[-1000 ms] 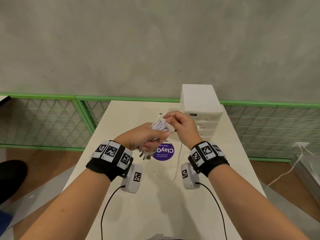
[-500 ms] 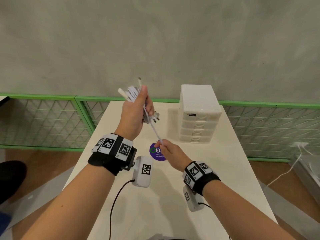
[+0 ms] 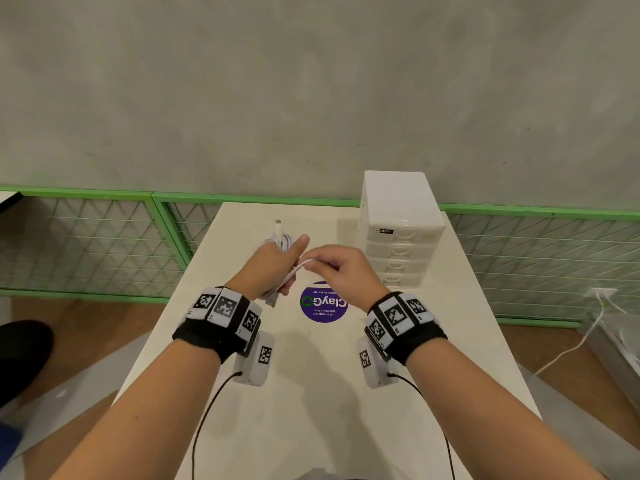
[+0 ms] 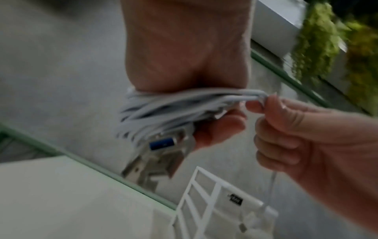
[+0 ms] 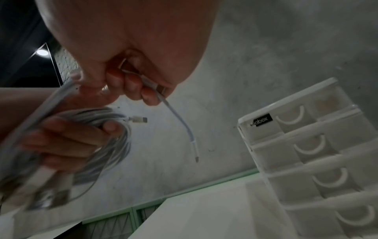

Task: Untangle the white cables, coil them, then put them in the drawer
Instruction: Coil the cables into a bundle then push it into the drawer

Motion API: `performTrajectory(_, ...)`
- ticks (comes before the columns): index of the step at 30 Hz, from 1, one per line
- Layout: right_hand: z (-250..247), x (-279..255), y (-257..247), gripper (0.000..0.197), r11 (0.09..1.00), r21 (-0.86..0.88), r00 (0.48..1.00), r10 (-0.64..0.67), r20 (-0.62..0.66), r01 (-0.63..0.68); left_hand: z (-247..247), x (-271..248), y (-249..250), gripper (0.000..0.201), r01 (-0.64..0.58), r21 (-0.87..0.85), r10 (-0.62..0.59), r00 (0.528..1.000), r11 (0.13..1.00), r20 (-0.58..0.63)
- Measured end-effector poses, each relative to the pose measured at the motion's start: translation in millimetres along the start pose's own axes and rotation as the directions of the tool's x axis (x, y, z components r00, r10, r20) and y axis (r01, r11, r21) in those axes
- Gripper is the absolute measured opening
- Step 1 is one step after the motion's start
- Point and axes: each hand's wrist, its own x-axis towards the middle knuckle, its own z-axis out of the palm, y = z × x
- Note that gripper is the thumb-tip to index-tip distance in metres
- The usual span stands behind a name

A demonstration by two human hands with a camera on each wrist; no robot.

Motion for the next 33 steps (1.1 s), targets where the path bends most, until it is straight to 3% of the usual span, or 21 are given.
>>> performTrajectory(3, -6.3, 5.3, -8.5, 0.016, 0.996, 0.091, 0.996, -0.014, -0.087, 0.022, 0.9, -7.4, 4.6, 0.077, 0.138, -0.254, -0.044, 0.939, 0.957, 0.341)
performTrajectory(7, -13.4, 8.1, -12.8, 0.023, 0.985, 0.171, 0.99, 0.024, -0.141, 0.001, 3.9, -10.5, 9.4, 0.08, 0.178, -0.449, 0.138, 0.799, 0.876, 0.585)
performTrajectory(9, -15.2, 7.8, -14.0, 0.022, 0.983, 0.186, 0.988, 0.038, -0.152, -0.009, 3.8, -10.7, 10.0, 0.071, 0.12, -0.47, 0.218, 0.768, 0.875, 0.602)
performTrajectory(13, -13.6, 2.1, -17.3, 0.018, 0.99, 0.138, 0.996, 0.014, -0.092, -0.001, 4.1, -15.0, 13.1, 0.03, 0.049, -0.509, 0.307, 0.748, 0.859, 0.589)
performTrajectory(15, -10.2, -3.7, -21.8, 0.027, 0.978, 0.21, 0.999, 0.014, -0.043, -0.005, 8.5, -16.7, 15.7, 0.037, 0.07, -0.557, 0.354, 0.705, 0.827, 0.614)
performTrajectory(17, -6.9, -8.8, -27.5, 0.033, 0.953, 0.3, 0.999, 0.031, -0.016, -0.025, 12.2, -18.6, 17.9, 0.042, 0.109, -0.588, 0.4, 0.634, 0.802, 0.663)
performTrajectory(20, -4.9, -15.3, -32.3, 0.037, 0.906, 0.414, 0.994, 0.106, -0.013, -0.091, 14.6, -22.7, 19.1, 0.045, 0.142, -0.568, 0.415, 0.544, 0.811, 0.729)
performTrajectory(25, 8.6, -29.2, -29.1, 0.032, 0.934, 0.353, 0.976, 0.12, -0.181, -0.049, 15.7, -26.2, 13.8, 0.043, 0.179, -0.512, 0.384, 0.469, 0.84, 0.795)
performTrajectory(28, 14.2, -38.3, -25.8, 0.033, 0.924, 0.377, 0.931, 0.194, -0.308, -0.068, 23.1, -29.5, 9.5, 0.046, 0.205, -0.488, 0.348, 0.478, 0.848, 0.807)
performTrajectory(33, 2.7, -54.8, -29.3, 0.033, 0.867, 0.483, 0.84, 0.351, -0.415, -0.123, 43.1, -33.5, 21.3, 0.034, 0.176, -0.424, 0.231, 0.626, 0.889, 0.745)
